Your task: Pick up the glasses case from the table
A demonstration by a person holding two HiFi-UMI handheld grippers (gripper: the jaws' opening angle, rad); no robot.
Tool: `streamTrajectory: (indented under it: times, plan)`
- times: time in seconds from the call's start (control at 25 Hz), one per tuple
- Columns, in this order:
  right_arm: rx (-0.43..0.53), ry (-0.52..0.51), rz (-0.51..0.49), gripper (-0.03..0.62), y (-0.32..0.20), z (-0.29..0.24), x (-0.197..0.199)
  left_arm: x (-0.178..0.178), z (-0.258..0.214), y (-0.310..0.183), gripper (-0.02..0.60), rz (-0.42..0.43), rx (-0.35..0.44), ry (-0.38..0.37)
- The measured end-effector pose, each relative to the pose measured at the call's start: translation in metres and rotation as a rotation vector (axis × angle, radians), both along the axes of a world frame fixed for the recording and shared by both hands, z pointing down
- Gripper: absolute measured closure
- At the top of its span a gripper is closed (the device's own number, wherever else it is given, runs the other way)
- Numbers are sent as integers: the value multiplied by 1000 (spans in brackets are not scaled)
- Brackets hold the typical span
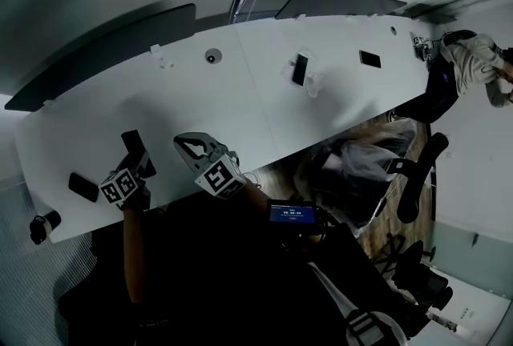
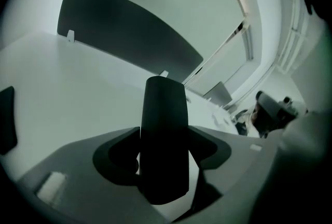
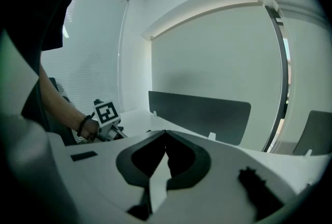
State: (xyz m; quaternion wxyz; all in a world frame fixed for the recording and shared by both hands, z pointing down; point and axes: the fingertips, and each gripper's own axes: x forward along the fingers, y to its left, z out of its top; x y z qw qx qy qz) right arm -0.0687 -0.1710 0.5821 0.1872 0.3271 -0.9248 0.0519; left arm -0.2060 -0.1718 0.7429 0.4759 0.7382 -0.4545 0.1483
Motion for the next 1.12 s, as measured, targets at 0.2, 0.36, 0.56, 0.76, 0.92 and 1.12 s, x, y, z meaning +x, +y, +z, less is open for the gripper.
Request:
streamTrajectory:
  times: [0.2,0.36,0.56,0.76,0.92,1.12]
  plan:
    - [72,-35,3,592,-8,-13,-12,16,-75,-14,291,-151,118,452]
    - [122,-46,62,592,-19,-19,-2,25,-118,-16,291,-311,136,894]
    - [73,-6,123,592,-27,-8,5,15,-119,-11,291,-427,128,1003]
    - [40,6,115,592,-25,-2,1,15,-106,-5,291,-432,75,966]
    - [34,14,76,592,-16,-1,-6,6,-83,-2,293,-471,42,873]
    - [18,9,16,592,-6,1,-13,-7,-32,2,291,-553,-77,714]
